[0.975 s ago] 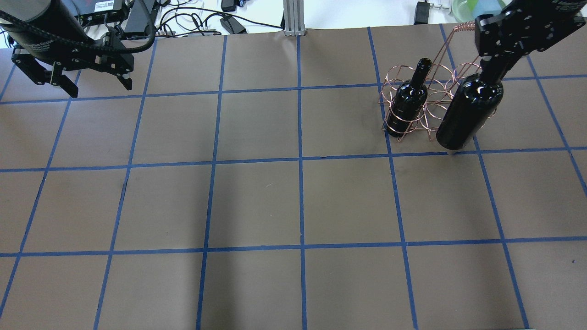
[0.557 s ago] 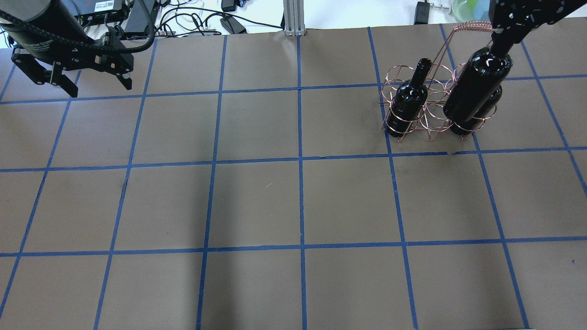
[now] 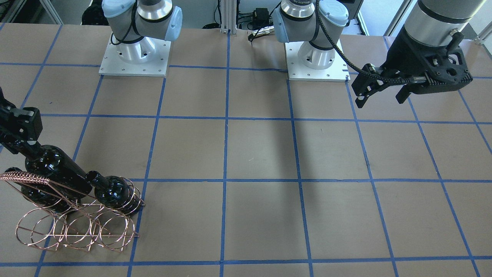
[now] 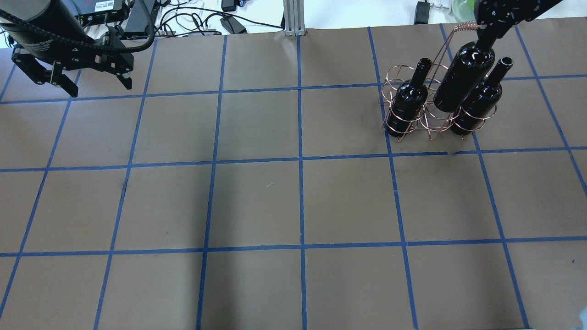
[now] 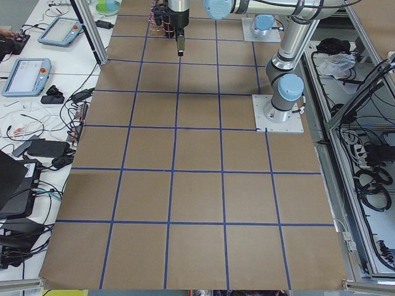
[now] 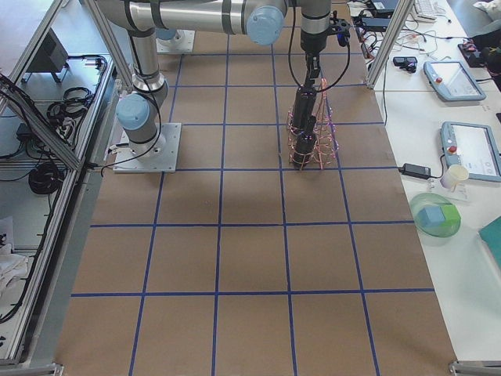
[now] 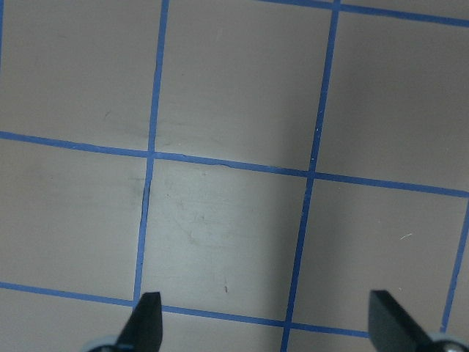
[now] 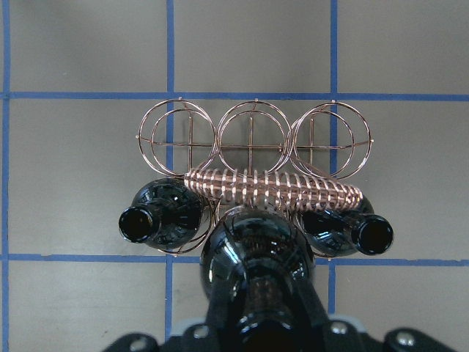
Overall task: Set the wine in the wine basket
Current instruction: 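Lower the bottle into the empty rack slot with the right gripper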
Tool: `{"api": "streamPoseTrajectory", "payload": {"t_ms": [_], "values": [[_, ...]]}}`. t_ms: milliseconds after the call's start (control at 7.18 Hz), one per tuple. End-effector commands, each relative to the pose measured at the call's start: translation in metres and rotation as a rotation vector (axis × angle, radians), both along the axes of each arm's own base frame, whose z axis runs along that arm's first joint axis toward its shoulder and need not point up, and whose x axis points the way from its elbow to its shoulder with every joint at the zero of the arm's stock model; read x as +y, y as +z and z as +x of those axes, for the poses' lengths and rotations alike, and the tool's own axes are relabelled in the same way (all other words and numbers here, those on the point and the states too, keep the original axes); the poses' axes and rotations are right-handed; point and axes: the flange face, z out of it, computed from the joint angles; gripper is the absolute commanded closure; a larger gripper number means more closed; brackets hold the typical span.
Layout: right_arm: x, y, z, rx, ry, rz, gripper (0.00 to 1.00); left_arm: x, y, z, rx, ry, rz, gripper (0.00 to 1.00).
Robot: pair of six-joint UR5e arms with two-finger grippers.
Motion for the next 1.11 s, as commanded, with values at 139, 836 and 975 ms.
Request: {"api": "streamPoseTrajectory", "payload": {"t_ms": [139,836,975], "values": [[-0.01,-0.02,-0.001,0.005,0.043,-0.002,0.96,0.0,0.0,0.0,0.0,-0.001,0.0,0.0],[-0.011,-0.044,0.01,0.008,0.073,0.018,0.95,0.006,0.003,-0.026,-0.001,-0.03,-0.008,0.0],[-0.013,-0.06,0.01,0.016,0.103,0.007,0.95,0.01,0.007,-0.034,-0.004,-0.046,-0.016,0.0]]}}
